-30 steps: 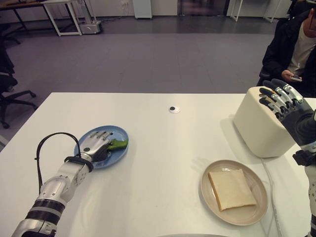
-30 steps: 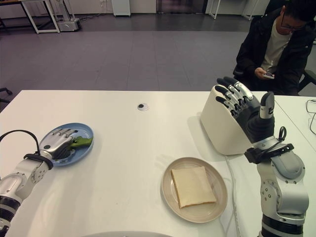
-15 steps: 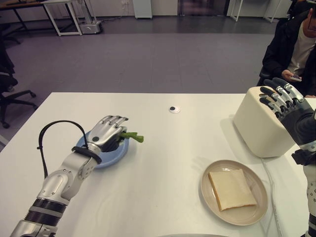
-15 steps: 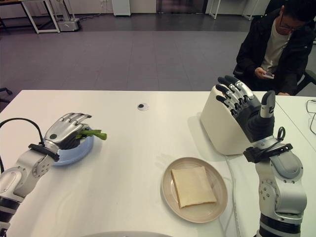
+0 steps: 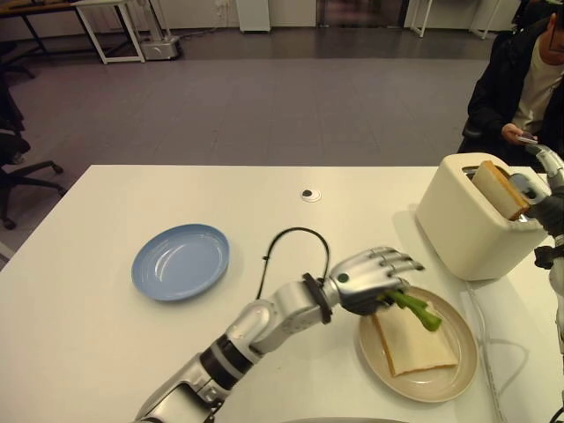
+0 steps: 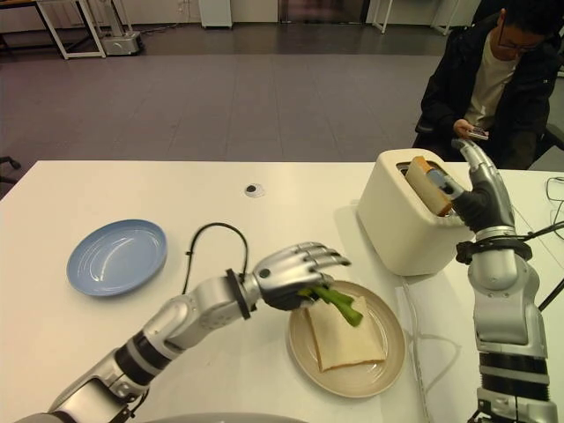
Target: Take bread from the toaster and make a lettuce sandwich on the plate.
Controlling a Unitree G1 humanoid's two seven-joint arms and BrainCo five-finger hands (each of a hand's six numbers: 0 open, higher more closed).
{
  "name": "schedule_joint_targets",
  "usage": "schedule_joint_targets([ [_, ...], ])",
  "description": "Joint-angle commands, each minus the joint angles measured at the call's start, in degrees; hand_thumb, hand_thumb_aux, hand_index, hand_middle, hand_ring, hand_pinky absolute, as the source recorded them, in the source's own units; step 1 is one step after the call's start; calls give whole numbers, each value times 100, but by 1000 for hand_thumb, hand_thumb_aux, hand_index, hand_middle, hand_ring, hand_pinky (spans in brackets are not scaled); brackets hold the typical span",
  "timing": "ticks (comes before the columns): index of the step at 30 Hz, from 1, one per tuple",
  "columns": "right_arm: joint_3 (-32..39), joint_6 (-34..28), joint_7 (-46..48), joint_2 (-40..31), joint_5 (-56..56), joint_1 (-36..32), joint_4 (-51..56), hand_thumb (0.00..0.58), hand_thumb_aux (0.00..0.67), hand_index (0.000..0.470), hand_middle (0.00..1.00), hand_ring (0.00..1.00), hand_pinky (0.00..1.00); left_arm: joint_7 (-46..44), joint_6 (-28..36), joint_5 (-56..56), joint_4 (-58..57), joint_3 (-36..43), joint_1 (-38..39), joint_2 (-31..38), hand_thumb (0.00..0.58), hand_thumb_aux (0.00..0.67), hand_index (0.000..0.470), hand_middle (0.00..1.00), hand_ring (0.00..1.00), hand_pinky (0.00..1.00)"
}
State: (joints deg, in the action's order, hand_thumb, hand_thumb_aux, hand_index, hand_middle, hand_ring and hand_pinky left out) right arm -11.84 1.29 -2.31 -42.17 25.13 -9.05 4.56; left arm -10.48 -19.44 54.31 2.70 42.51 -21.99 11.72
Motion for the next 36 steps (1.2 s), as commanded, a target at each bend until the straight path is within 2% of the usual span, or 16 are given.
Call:
schedule_joint_targets([
  [1,541,-42,-311,-127,704,-336,878,0,0,0,0,0,0,176,-59,461,-469,278,-181,-42,568,573,402,90,90,90],
  [2,631,-54,-379,-128,801,-411,1071,0,0,0,0,0,0,242,-64,500,-586,313,-190,-71,511,439,308,90,90,90],
  [3,723,-74,-461,-126,887,-509,1273,234,152,107,0,0,0,342,-52,547,-689,332,-191,-109,352,250,175,102,102,102],
  [4,781,-102,-538,-127,955,-582,1409,478,389,273,0,0,0,456,-38,579,-752,337,-195,-162,285,192,135,102,102,102],
  [5,826,-109,-591,-127,993,-648,1510,512,441,310,0,0,0,553,-16,612,-783,338,-199,-207,248,163,114,102,102,102],
  [6,853,-87,-620,-125,990,-689,1545,580,670,470,0,0,0,642,5,650,-784,329,-212,-253,0,0,0,106,106,106],
  [16,658,77,-925,-38,751,-826,1050,580,670,470,0,0,0,733,15,468,553,-76,-120,-278,0,0,0,106,106,106],
  [22,-267,682,-1603,90,199,-792,-113,580,670,470,0,0,0,860,137,-60,704,-1208,-1,297,0,0,0,106,106,106],
  [26,-757,1062,-1440,268,-569,-761,-760,580,670,470,0,0,0,1123,127,-397,925,-1907,186,606,0,0,0,106,106,106],
  [28,-904,936,-824,314,-1401,-754,-1085,580,670,470,0,0,0,1379,29,-580,1143,-2298,313,716,0,0,0,102,102,102],
  [29,-898,672,-282,319,-2021,-729,-1248,580,670,470,0,0,0,1505,-37,-686,1272,-2496,395,778,0,0,0,102,102,102],
  [31,-741,-211,1109,235,-3417,-523,-1505,580,670,470,0,0,0,1708,-170,-887,1496,-2848,553,884,0,0,0,102,102,102],
  [33,-503,-1124,2462,2,-4443,-29,-1706,580,670,470,0,0,0,1823,-289,-1027,1656,-3041,659,890,0,0,0,98,98,98],
  [36,-357,-2049,4022,-365,-5421,639,-1811,580,670,470,0,0,0,1945,-419,-1189,1881,-3183,726,820,0,0,0,106,106,106],
])
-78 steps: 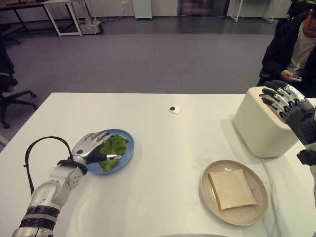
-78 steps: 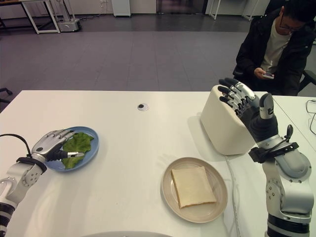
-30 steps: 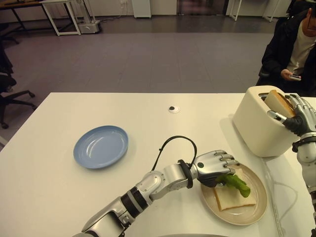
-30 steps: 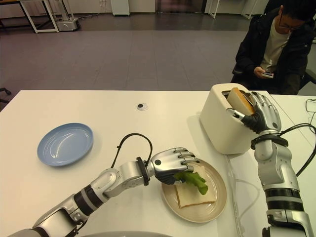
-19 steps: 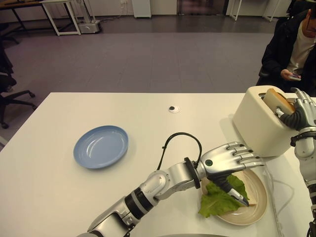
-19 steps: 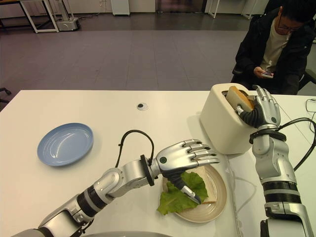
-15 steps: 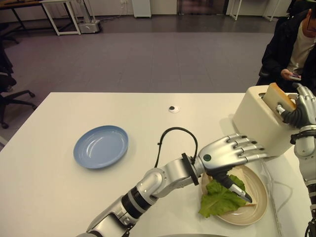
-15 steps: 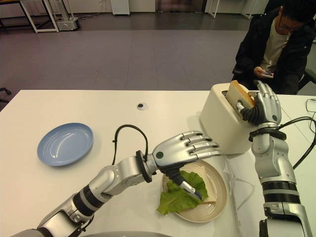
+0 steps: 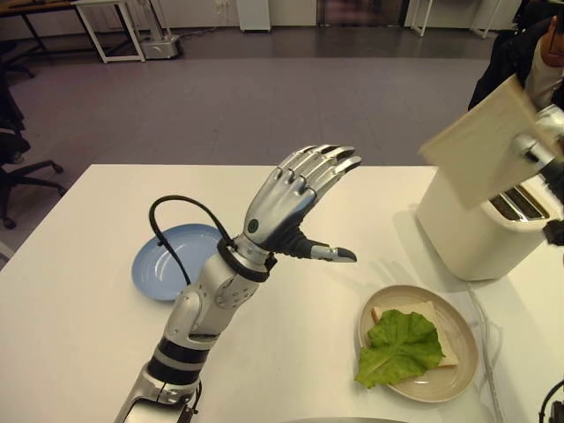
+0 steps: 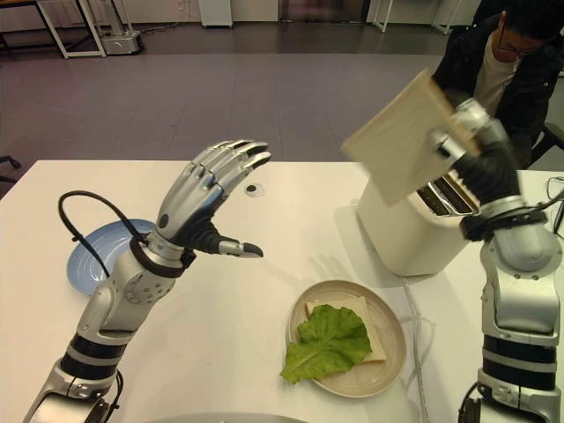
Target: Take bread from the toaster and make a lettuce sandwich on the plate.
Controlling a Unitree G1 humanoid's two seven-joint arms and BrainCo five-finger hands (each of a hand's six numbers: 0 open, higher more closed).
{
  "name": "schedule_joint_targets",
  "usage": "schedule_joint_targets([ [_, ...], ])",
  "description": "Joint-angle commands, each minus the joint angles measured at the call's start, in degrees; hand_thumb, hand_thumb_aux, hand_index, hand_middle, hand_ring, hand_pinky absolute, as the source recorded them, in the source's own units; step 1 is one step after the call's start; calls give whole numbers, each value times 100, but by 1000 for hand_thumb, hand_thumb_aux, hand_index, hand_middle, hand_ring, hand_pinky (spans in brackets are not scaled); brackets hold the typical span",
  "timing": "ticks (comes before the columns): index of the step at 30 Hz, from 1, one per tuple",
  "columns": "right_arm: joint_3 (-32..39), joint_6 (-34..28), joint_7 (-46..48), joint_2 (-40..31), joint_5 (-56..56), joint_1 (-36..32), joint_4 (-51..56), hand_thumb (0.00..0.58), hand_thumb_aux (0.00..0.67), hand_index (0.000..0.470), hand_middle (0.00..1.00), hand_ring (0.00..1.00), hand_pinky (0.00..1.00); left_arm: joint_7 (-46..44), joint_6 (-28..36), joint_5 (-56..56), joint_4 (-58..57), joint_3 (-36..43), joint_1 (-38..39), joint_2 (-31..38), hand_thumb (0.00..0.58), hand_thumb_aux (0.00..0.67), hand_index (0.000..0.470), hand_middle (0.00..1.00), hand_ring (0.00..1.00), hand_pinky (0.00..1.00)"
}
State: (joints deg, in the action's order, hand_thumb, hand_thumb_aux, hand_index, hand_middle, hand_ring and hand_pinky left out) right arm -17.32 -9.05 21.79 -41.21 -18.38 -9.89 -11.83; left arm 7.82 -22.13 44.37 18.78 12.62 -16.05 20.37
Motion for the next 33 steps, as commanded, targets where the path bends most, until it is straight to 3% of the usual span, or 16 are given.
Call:
schedule_joint_targets([
  [1,165,-1162,1933,-531,-1257,835,-174,580,670,470,0,0,0,68,-151,-266,329,-179,146,-74,0,0,0,106,106,106],
  [5,266,-1077,3108,-801,-1357,1472,-330,580,670,470,0,0,0,-58,-241,-198,325,-48,173,-111,0,0,0,98,98,98],
  [9,797,-383,3692,-891,-581,2080,-240,580,670,470,0,0,0,-403,-402,-246,91,355,256,-120,0,0,0,98,98,98],
  [12,1155,35,3351,-748,198,2070,0,580,670,470,0,0,0,-1121,-820,-616,-192,1248,402,-55,0,0,0,94,94,94],
  [16,1579,747,2816,-491,1096,2047,136,580,670,470,0,0,0,-2551,-916,-1648,-232,2354,514,38,0,0,0,110,110,110],
  [22,1607,920,2357,-226,1284,1787,91,580,670,470,0,0,0,-3748,-751,-1763,-481,2874,338,245,0,0,0,125,125,125],
  [26,1708,858,2365,-145,1309,1764,179,580,670,470,0,0,0,-3806,-750,-1023,-1340,2988,259,369,0,0,0,114,114,114],
  [33,1875,758,2437,-160,1355,1784,174,580,670,470,0,0,0,-2756,-684,609,-2503,3168,-263,111,0,0,0,118,118,118],
])
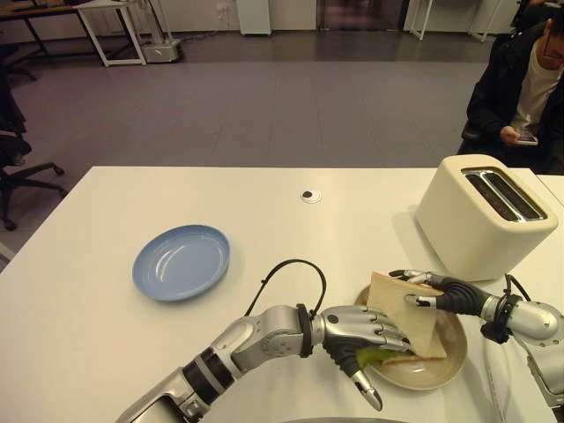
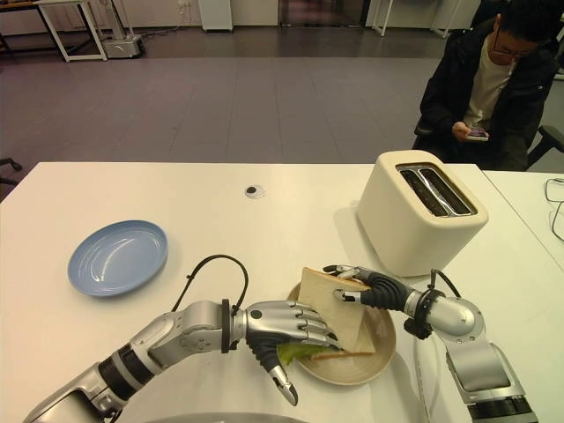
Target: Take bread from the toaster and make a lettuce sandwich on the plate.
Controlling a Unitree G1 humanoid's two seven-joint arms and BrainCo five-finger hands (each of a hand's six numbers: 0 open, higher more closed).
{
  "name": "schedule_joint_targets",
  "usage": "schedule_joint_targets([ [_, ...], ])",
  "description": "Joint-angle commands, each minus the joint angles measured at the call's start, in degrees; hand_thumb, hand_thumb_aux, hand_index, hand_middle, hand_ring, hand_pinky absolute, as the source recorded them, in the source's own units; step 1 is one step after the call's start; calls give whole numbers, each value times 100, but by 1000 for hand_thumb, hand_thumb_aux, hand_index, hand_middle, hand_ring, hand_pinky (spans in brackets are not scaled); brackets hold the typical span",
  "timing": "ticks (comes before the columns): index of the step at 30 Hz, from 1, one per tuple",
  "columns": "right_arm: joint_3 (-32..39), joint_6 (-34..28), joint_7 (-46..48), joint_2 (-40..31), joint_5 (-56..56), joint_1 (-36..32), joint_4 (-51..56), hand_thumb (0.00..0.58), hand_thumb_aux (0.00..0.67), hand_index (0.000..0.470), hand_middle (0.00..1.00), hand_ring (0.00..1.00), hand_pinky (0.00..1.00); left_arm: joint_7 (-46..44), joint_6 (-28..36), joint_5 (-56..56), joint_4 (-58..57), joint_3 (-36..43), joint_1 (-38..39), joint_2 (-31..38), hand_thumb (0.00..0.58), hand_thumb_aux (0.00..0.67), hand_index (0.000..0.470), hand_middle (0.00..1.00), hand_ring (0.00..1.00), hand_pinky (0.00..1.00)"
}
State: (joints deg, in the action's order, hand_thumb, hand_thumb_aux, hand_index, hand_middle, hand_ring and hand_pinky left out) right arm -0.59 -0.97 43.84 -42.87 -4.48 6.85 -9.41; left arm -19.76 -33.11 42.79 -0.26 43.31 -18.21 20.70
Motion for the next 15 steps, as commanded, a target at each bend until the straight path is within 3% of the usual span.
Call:
schedule_joint_targets([
  [1,197,-93,221,18,-51,100,-81,403,300,210,0,0,0,-4,410,773,-622,140,-33,51,0,0,0,118,118,118],
  [2,150,-185,170,69,-116,48,-106,0,0,0,0,0,0,-70,398,694,-664,182,-2,37,0,0,0,118,118,118],
  [9,-1168,-1026,-584,593,-1534,-997,-948,0,0,0,0,0,0,-495,267,47,-809,227,122,122,0,0,0,122,122,122],
  [15,-1797,-1345,-1293,398,-1490,-1582,-1719,0,0,0,0,0,0,-572,267,-143,-825,217,89,135,0,0,0,125,125,125],
])
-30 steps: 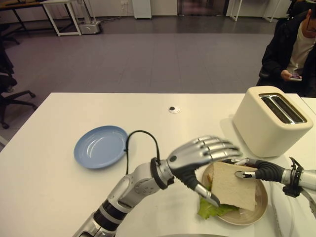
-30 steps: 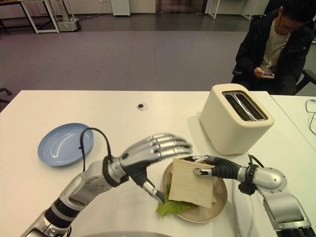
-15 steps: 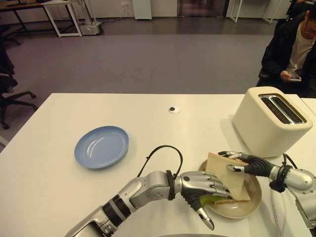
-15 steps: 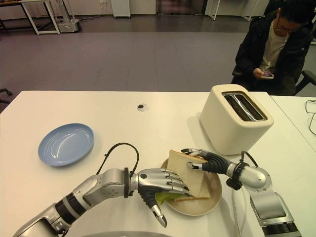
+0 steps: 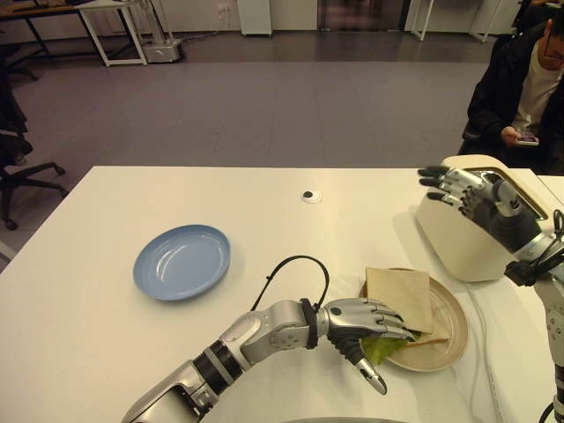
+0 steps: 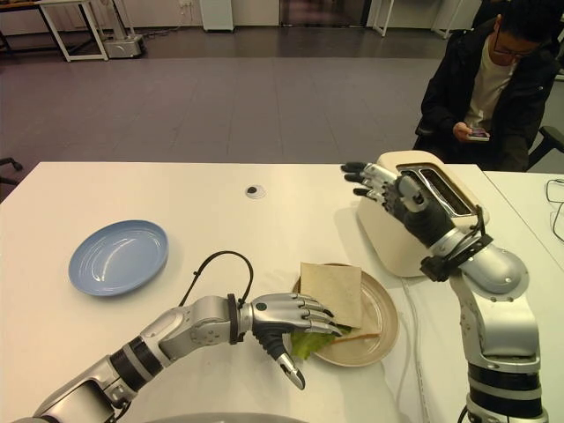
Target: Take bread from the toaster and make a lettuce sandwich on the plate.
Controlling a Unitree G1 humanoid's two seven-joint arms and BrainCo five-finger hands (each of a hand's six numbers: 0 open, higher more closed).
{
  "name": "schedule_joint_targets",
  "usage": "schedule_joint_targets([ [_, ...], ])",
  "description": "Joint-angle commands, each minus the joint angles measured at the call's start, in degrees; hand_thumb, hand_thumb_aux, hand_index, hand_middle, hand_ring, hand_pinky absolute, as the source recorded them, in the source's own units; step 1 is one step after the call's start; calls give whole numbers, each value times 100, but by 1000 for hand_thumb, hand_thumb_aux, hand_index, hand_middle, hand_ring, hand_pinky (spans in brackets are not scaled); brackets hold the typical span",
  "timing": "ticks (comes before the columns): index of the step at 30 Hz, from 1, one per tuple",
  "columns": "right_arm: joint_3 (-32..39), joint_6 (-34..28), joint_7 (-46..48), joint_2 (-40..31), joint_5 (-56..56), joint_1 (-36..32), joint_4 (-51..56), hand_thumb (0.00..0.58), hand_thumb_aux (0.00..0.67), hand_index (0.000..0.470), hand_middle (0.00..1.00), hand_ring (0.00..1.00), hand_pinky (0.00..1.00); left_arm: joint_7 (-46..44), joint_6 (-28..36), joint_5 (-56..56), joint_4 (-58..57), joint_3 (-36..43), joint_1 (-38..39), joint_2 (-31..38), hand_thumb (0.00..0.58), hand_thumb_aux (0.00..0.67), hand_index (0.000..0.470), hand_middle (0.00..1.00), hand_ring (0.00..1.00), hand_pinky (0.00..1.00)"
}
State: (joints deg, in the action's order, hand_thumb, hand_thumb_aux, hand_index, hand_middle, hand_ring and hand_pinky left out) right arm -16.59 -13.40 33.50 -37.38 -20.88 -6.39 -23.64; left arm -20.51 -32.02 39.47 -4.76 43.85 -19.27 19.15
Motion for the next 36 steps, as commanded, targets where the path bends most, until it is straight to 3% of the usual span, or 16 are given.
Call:
schedule_joint_targets([
  [1,-238,-106,-376,-161,213,-333,-364,0,0,0,0,0,0,-498,161,177,-378,157,181,290,0,0,0,122,122,122],
  [5,-186,76,-579,-166,533,-432,-231,0,0,0,0,0,0,-318,171,199,-123,-25,73,256,0,0,0,125,125,125],
  [8,73,702,-180,-230,837,-33,104,0,0,0,0,0,0,-9,178,-38,612,-427,-8,-10,0,0,0,129,129,129],
  [10,7,853,46,-147,624,116,376,0,0,0,0,0,0,51,310,-817,1421,-755,60,-352,0,0,0,118,118,118],
  [12,-87,890,376,-40,198,291,591,0,0,0,0,0,0,-47,864,-2352,2394,-987,231,-770,0,0,0,118,118,118],
  [13,-142,852,575,15,-104,382,633,128,79,55,0,0,0,-165,1292,-3171,2786,-1014,349,-896,0,0,0,114,114,114],
  [14,-215,798,919,20,-512,525,624,482,394,276,396,396,396,-345,1751,-4033,3148,-991,493,-873,0,0,0,114,114,114],
  [15,-317,677,1226,-10,-913,656,602,580,670,470,725,725,725,-579,2129,-4702,3373,-960,623,-731,0,0,0,114,114,114],
  [16,-435,565,1533,-63,-1292,783,574,580,670,470,835,835,835,-855,2368,-5153,3473,-944,727,-505,0,0,0,122,122,122],
  [17,-549,359,1947,-199,-1709,999,502,580,670,470,1000,1000,1000,-1159,2529,-5424,3464,-962,806,-236,175,110,77,608,608,608],
  [18,-620,171,2342,-352,-2027,1235,417,580,670,470,1000,1000,1000,-1483,2652,-5583,3413,-983,881,64,560,547,383,988,988,988],
  [19,-657,-17,3002,-608,-2284,1689,287,580,670,470,1000,1000,1000,-1869,2807,-5728,3406,-966,936,401,580,670,470,1000,1000,1000],
  [22,-363,156,4208,-1219,-1723,2776,268,580,670,470,1000,1000,1000,-2503,3083,-5484,3211,-713,938,852,580,670,470,1000,1000,1000],
  [27,63,729,4902,-1806,-552,3624,435,580,670,470,1000,1000,1000,-2717,2770,-4166,2055,-67,692,615,580,670,470,1000,1000,1000],
  [31,1137,1988,4184,-2095,1768,3423,1265,580,670,470,1000,1000,1000,-2471,2564,-3360,1307,21,545,365,580,670,470,1000,1000,1000],
  [36,1671,2858,2665,-1759,3388,2307,1643,580,670,470,1000,1000,1000,-2137,2525,-2314,805,181,518,236,580,670,470,1000,1000,1000],
])
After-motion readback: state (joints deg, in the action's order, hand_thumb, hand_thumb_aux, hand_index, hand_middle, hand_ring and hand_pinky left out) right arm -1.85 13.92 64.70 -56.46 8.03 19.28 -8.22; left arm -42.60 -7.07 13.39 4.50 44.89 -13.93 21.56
